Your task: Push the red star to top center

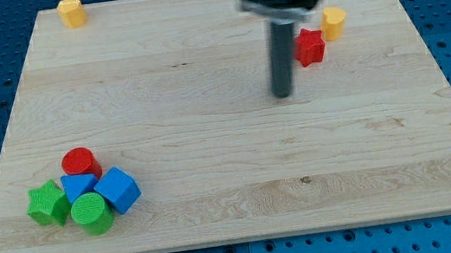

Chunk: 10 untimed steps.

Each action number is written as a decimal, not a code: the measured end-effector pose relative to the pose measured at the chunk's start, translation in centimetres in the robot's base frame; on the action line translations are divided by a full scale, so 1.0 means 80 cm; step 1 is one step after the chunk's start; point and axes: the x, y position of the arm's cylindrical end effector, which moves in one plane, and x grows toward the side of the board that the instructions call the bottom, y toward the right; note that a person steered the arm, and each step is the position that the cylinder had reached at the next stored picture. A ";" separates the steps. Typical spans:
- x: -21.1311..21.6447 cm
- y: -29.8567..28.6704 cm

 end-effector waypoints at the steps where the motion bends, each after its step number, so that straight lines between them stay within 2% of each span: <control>1: -0.002 0.047; 2: -0.043 0.061; 4: -0.074 0.057; 5: -0.083 0.028; 7: -0.034 -0.026; 9: -0.053 -0.086; 10: -0.078 -0.058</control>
